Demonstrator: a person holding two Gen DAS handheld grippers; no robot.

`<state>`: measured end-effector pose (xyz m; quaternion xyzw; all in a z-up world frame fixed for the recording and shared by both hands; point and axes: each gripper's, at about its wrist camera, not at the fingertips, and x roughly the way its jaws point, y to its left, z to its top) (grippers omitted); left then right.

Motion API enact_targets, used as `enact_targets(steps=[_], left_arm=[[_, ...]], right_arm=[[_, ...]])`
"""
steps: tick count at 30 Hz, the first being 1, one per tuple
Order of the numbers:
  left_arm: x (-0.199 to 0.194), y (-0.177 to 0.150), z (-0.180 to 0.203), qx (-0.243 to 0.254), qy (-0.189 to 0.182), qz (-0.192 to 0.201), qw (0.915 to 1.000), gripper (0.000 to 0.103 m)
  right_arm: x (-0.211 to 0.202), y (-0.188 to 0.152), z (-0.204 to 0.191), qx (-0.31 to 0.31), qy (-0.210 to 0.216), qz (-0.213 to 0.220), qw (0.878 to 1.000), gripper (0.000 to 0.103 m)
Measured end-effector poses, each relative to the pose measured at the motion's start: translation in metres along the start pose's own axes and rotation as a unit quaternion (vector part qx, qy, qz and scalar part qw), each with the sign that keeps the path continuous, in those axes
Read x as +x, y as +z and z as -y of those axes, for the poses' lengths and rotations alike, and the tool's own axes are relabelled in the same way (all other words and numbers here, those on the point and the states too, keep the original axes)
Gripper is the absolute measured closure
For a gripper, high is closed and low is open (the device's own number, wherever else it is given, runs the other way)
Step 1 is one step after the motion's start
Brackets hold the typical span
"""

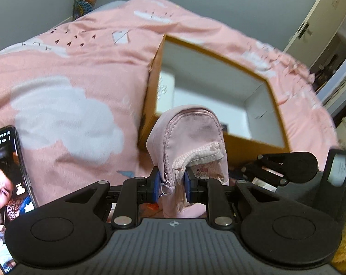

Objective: Organize objects
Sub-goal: 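Carry the wallet and backpack over the orange box with the right and left tools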

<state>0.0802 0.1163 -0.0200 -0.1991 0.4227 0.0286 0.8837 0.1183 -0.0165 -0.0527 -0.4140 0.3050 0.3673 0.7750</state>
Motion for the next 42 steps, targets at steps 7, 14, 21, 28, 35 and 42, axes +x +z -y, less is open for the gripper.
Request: enact_targets(steps=[7,14,21,28,35,42], left_arm=[[0.014,-0.002,0.000,-0.004,0.000,-0.016,0.9999,0.079],[0.023,-0.008,-0.003,-0.001,0.013,-0.038,0.9992,0.079],[0.002,-0.001,0.010,0.024,-0.023,-0.018,0.9993,0.079],[-0.021,0.028,0.024,0.033,-0.068,0.028,0.9968,0.079],[-0.013,0.073,0.035,0.062,-0.066,0.052,0.9945,0.079],[0.030,0.115,0.030,0.081,-0.023,0.017,0.9963,0.079]], right_arm=[[0.007,-0.008,0.074,0.213,0.116,-0.061,0.968,0.085],[0.030,-0.032,0.083,0.291,0.160,-0.071,0.940,0.083],[0.030,-0.031,0.094,0.309,0.159,-0.075,0.935,0.085],[-0.049,-0.029,0.129,0.345,0.167,-0.007,0.924,0.085],[-0.075,-0.025,0.189,0.417,0.131,0.062,0.897,0.085],[-0.003,-0.022,0.237,0.519,0.117,0.072,0.844,0.085]])
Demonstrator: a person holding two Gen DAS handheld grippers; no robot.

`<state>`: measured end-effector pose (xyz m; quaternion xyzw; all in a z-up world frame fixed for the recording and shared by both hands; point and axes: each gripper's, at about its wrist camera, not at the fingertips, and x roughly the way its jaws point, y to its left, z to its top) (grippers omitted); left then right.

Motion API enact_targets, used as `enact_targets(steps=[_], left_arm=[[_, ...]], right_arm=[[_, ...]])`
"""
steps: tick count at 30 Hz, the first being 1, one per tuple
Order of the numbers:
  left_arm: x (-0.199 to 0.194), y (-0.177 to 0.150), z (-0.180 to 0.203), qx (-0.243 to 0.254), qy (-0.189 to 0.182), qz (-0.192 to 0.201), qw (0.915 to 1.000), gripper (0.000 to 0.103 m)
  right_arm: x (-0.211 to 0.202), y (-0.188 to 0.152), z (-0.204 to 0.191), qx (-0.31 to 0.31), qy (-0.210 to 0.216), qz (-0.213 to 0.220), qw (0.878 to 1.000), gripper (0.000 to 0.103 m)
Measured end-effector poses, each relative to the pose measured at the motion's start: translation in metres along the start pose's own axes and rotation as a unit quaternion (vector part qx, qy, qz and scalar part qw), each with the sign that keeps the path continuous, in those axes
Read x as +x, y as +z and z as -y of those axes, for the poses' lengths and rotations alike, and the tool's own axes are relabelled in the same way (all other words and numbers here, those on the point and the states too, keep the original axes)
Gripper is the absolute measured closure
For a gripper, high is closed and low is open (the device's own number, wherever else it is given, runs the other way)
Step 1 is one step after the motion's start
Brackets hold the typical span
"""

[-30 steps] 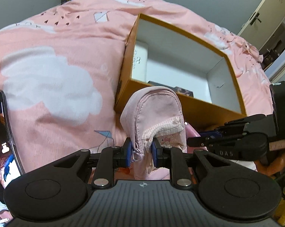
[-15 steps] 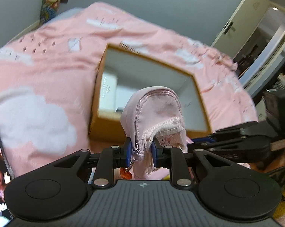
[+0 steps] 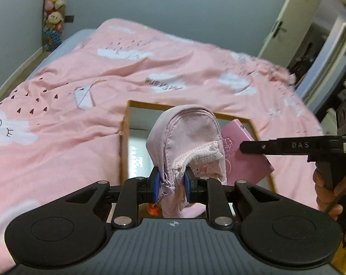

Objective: Organize objects
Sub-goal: 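Carry the wallet and backpack over the orange box with the right and left tools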

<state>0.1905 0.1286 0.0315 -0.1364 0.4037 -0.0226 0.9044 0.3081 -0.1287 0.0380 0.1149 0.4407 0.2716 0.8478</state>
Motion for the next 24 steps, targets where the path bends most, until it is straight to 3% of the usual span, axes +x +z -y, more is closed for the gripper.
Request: enact_targets(steps=[5,13,17,24], left_arm=[[0.027,0.016,-0.009,0.002,0.017,-0.026,0.9995,0.079],[0.059,0.027,-0.008,0.043,0.036,-0.065,0.9963,0.079],[0.063,0.033,-0.009,0.054,0.044,-0.069,0.9952,0.079],[0.077,0.041,-0.004,0.059,0.025,-0.084,0.9944,0.079]], right_arm=[[0.063,0.015,0.027,0.068,0.000,0.002,0.998,0.085],[0.137,0.016,0.037,0.105,0.024,-0.039,0.993,0.085],[0.158,0.015,0.043,0.130,0.059,-0.057,0.988,0.085],[0.148,0.017,0.053,0.139,0.058,-0.056,0.987,0.085]])
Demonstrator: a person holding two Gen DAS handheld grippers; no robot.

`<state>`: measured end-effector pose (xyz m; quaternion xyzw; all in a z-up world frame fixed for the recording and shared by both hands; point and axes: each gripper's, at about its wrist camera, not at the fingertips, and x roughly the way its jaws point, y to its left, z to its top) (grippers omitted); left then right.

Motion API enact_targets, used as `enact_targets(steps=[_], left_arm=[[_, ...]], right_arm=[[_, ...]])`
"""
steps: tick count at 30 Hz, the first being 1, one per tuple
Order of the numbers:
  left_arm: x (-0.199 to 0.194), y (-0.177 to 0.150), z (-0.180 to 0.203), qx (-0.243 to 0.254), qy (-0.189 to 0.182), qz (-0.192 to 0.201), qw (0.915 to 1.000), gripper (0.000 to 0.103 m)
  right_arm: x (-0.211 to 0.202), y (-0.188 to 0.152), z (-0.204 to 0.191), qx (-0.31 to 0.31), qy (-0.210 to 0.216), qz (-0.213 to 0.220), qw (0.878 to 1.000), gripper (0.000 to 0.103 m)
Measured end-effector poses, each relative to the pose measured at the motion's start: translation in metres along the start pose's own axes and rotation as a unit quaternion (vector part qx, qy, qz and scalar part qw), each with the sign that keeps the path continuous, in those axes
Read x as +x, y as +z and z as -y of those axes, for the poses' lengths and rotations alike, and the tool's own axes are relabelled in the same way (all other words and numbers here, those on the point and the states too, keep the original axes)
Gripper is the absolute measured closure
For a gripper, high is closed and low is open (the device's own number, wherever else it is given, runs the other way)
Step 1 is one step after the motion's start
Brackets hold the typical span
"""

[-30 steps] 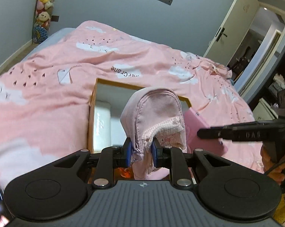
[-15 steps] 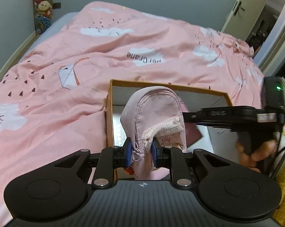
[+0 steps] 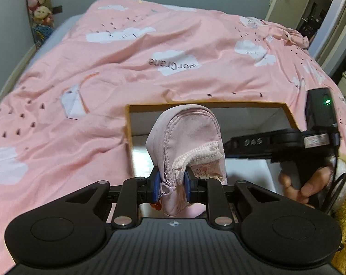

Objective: Organize objects
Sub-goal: 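Carry the wallet and backpack over the orange box with the right and left tools, then lower the wallet with the right tool while the left tool lowers the backpack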

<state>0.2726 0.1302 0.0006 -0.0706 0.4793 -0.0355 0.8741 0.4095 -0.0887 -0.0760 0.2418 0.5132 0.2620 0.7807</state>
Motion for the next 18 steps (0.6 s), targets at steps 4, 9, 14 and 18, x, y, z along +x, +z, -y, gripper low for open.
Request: enact_targets(steps=[4,9,14,18], left_arm=[[0.023,0.006,0.010,0.005,-0.014,-0.022,0.9996,0.079],[0.064,0.015,0.021,0.006,-0.015,-0.069,0.9975,0.079],[0.092,0.018,0.021,0.012,0.003,-0.107,0.9942,0.078],[0.100,0.022,0.021,0.020,0.027,-0.114,0.9929,0.073]], right_arm=[[-0.030,0.004,-0.003,-0.031,-0.045,0.036,0.998,0.085],[-0.056,0.003,0.003,-0.056,-0.091,0.056,0.993,0.085],[-0.063,0.004,0.015,-0.055,-0.092,0.059,0.993,0.085],[-0.059,0.004,0.019,-0.053,-0.093,0.054,0.993,0.085]])
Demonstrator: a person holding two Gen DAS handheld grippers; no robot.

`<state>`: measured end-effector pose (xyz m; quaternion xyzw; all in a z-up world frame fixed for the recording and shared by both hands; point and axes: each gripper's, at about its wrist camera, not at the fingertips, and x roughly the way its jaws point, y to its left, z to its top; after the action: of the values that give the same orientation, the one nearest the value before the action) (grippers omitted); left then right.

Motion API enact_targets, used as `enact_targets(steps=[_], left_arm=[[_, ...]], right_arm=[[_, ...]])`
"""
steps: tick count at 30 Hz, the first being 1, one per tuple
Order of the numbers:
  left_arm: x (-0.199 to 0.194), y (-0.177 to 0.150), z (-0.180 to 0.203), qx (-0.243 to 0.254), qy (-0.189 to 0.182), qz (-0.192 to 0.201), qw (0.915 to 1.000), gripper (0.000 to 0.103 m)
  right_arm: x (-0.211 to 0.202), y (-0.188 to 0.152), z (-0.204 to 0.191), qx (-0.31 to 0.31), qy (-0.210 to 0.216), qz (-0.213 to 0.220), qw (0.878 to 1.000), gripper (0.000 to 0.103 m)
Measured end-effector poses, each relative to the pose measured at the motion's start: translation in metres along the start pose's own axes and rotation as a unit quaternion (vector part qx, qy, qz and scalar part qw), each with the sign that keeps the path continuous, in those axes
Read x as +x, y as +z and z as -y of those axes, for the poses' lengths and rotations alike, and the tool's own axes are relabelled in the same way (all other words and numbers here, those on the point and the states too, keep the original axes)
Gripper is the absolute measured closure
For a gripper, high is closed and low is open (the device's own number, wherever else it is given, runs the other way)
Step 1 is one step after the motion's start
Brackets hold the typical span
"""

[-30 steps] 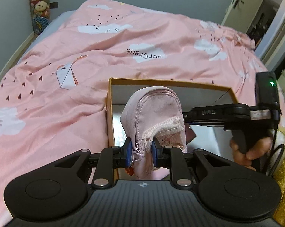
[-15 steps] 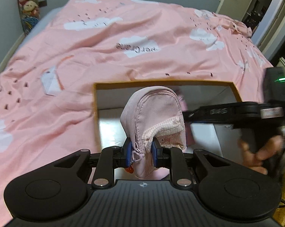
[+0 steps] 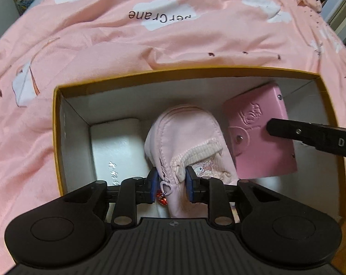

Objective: Organize objects
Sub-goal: 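Lower the wallet with the right tool while the left tool lowers the backpack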

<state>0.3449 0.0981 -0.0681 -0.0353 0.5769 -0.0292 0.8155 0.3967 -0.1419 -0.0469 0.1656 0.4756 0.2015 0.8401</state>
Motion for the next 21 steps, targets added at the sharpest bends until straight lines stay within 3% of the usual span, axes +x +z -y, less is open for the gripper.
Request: enact_targets(steps=[6,12,15,21], left_arm=[[0.006,-0.001,0.018,0.076,0.073,0.012,0.9943,0.063],[-0.003,-0.007,0.017,0.076,0.047,0.040,0.9952,0.064],[-0.003,-0.010,0.018,0.074,0.038,0.042,0.9956,0.067],[0.000,-0.012,0.016,0.070,0.041,0.043,0.9957,0.069]], right_arm=[[0.007,0.000,0.004,0.016,0.026,-0.024,0.999,0.085],[0.015,0.005,0.012,0.033,0.044,-0.047,0.997,0.085],[0.020,0.002,0.000,-0.005,-0.001,-0.061,0.998,0.083],[0.026,-0.009,-0.019,-0.087,-0.097,-0.060,0.990,0.068]])
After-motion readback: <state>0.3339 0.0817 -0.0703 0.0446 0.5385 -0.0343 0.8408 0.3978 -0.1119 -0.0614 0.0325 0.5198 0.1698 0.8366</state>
